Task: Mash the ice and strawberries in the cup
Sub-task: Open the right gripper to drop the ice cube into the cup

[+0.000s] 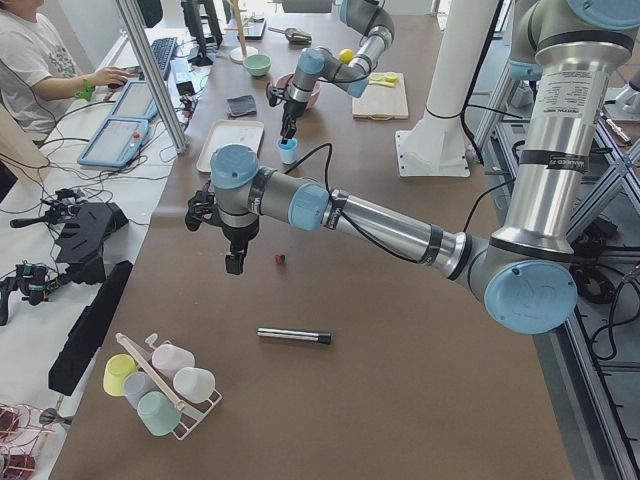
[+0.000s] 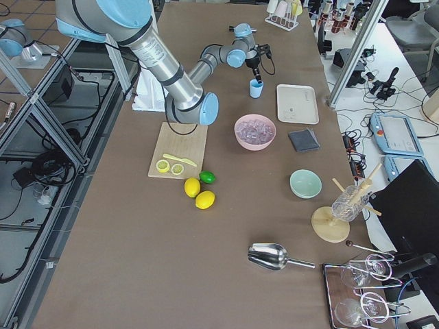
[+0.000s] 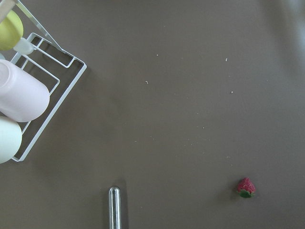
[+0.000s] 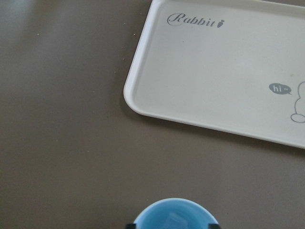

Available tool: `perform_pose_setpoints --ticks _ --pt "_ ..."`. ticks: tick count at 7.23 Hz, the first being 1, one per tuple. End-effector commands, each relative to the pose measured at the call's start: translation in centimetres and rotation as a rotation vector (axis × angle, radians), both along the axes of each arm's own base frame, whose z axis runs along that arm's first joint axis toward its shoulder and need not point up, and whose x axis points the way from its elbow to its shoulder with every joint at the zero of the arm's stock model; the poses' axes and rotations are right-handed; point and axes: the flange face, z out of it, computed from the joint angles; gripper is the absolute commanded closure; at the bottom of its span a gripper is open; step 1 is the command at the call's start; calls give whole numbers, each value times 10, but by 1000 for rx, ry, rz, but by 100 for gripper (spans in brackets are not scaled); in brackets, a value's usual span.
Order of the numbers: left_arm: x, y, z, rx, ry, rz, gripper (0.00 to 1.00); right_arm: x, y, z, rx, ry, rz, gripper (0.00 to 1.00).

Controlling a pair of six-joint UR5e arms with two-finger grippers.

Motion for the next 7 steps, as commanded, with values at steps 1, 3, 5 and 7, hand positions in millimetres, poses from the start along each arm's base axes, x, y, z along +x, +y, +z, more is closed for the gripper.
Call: perform_pose_setpoints --ticks 1,3,5,7 --pt "0 -1 2 -6 4 2 2 24 -25 -11 15 -23 4 16" --pt "0 0 -3 2 6 -1 2 125 -67 15 -149 -22 -29 15" --pt "0 0 -7 14 7 -1 2 227 -50 105 -240 -13 3 12" --pt "1 -3 -11 34 8 -1 2 274 -17 188 -320 34 27 2"
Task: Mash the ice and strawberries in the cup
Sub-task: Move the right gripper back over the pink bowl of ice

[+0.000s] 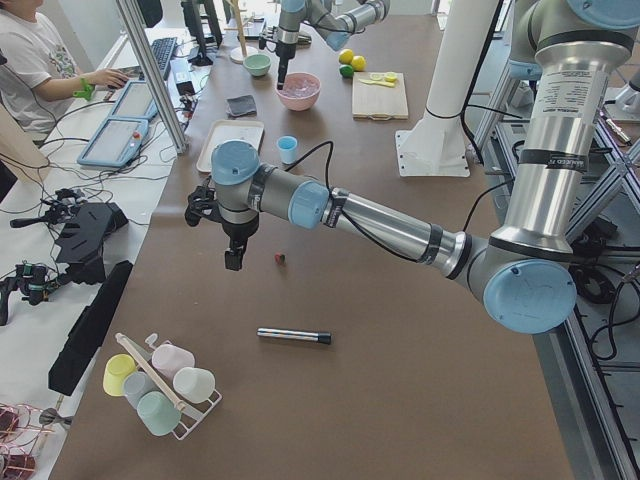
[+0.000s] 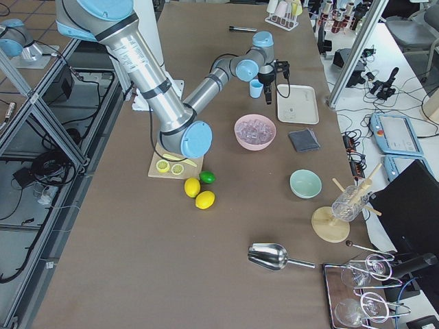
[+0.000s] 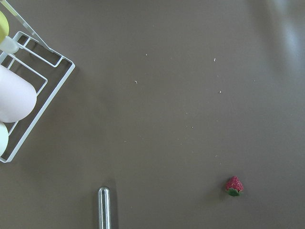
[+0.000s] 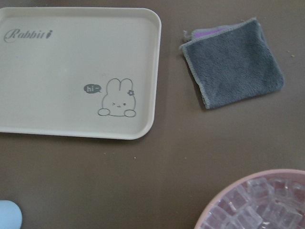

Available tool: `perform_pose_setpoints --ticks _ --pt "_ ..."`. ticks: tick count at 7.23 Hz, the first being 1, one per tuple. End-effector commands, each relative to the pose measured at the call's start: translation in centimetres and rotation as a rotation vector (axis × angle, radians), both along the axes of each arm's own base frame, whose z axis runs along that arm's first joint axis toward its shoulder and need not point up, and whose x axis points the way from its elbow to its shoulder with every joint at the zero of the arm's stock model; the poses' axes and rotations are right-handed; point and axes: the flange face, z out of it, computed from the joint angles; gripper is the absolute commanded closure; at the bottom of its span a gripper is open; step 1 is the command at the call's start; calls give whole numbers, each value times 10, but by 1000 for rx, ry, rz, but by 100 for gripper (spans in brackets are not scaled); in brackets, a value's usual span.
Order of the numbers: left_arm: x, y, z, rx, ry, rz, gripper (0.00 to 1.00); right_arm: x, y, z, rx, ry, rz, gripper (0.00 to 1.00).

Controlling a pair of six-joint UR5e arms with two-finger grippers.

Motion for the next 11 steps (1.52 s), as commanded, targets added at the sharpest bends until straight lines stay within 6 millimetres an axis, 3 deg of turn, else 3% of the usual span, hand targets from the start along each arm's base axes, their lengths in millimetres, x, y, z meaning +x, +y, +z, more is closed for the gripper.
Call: perform_pose_setpoints --ticks 1,3,5,6,8,11 --pt "1 -2 -2 12 0 3 2 40 30 78 -92 55 30 2" --pt "1 -3 -6 26 1 3 2 29 39 95 -151 65 56 2" --pt "1 -2 -2 24 1 5 2 2 56 96 -147 72 4 3" --pt "1 -2 -1 20 1 3 2 -2 58 95 -143 73 -3 4" --pt "1 -3 -1 21 -1 4 2 -11 53 114 -119 85 -5 21" --pt "1 -1 0 21 0 5 2 -20 49 115 -88 50 -9 22"
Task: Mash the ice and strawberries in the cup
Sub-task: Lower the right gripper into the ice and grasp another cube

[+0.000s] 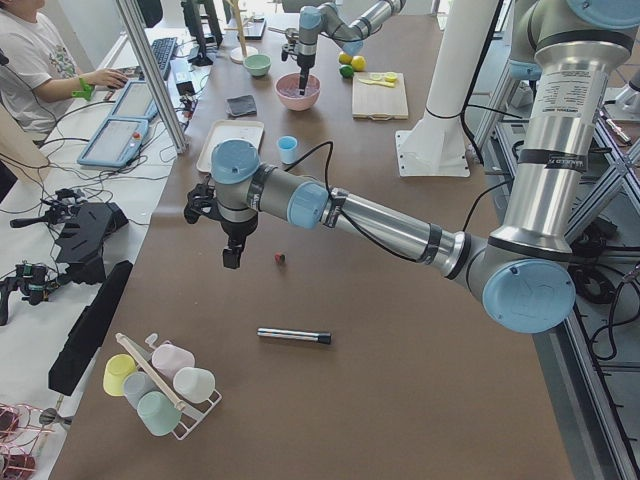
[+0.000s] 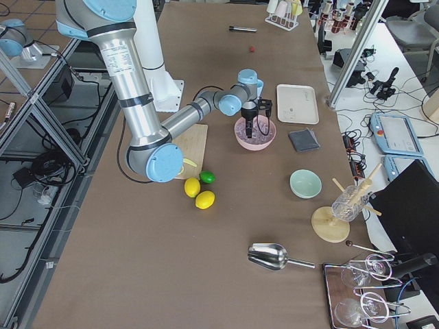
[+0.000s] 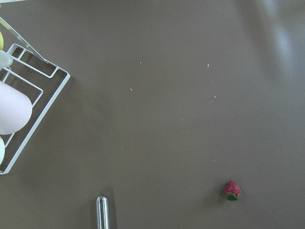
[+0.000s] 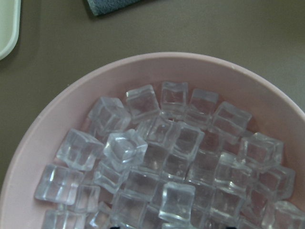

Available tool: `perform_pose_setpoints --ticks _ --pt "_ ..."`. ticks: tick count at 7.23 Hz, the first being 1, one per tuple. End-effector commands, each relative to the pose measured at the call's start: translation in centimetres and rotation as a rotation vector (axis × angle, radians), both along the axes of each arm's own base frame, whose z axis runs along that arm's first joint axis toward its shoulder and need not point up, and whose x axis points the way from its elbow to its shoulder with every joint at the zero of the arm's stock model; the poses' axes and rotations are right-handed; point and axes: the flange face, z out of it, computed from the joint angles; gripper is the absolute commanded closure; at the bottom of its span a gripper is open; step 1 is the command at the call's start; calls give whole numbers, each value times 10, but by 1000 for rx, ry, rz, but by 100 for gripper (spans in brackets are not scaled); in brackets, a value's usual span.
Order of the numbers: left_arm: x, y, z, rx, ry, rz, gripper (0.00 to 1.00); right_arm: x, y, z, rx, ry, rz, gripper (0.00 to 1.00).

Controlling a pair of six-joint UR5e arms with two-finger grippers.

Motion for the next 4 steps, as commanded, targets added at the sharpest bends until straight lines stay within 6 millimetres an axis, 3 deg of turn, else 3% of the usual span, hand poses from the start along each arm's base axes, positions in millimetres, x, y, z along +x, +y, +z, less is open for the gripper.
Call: perform_pose_setpoints --ticks 1,4 --pt "0 0 1 -1 0 1 2 -5 1 4 3 0 -4 22" --pt "0 0 1 1 -2 1 2 -4 2 7 0 4 -4 26"
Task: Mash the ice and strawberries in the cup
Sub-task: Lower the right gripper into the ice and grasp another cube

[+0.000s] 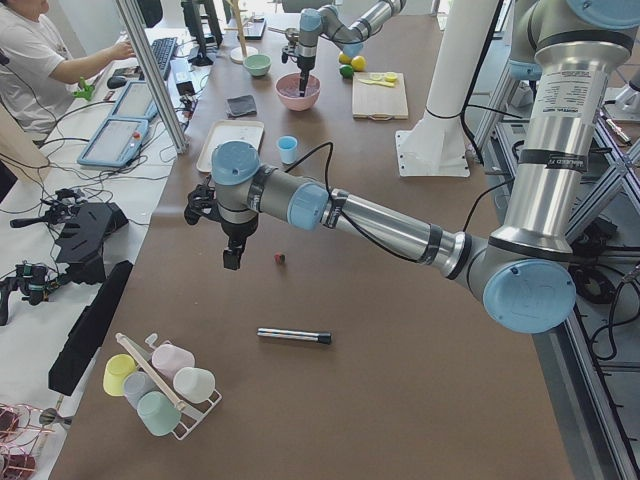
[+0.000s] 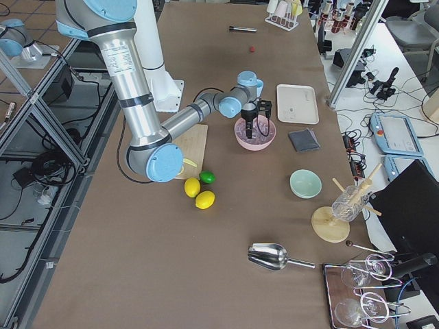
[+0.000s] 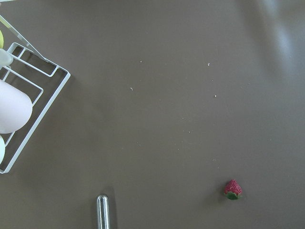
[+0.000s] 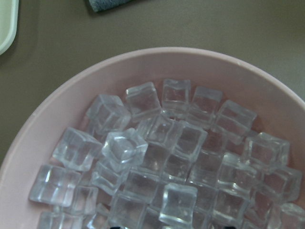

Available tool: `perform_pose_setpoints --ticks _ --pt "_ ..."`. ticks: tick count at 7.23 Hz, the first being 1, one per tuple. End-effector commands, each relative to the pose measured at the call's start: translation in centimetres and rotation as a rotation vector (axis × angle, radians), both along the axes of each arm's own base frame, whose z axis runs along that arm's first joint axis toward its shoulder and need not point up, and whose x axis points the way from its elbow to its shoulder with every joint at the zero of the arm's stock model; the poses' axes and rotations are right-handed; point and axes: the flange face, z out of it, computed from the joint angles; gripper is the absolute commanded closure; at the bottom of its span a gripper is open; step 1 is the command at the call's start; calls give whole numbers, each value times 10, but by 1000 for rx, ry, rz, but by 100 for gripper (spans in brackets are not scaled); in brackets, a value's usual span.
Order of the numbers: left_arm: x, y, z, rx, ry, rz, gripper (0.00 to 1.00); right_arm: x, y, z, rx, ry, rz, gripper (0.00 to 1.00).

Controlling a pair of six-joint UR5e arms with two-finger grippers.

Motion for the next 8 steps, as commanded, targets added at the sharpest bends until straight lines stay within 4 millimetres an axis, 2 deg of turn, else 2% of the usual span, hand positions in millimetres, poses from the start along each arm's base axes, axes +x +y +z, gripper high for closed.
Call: perform_pose_setpoints --ticks 1,2,5,7,8 --pt "0 0 -1 2 0 0 2 -1 1 1 -1 1 -3 37" --pt "0 -1 0 -1 -1 -1 2 -1 1 1 -1 1 -1 44" --pt "0 -3 1 -3 -1 -1 2 0 1 -3 4 -6 -2 46" --pt "0 -2 0 0 -1 -1 2 1 1 -2 3 -3 4 62" --pt "0 -2 -1 2 -1 -1 2 0 1 -2 1 -2 4 63"
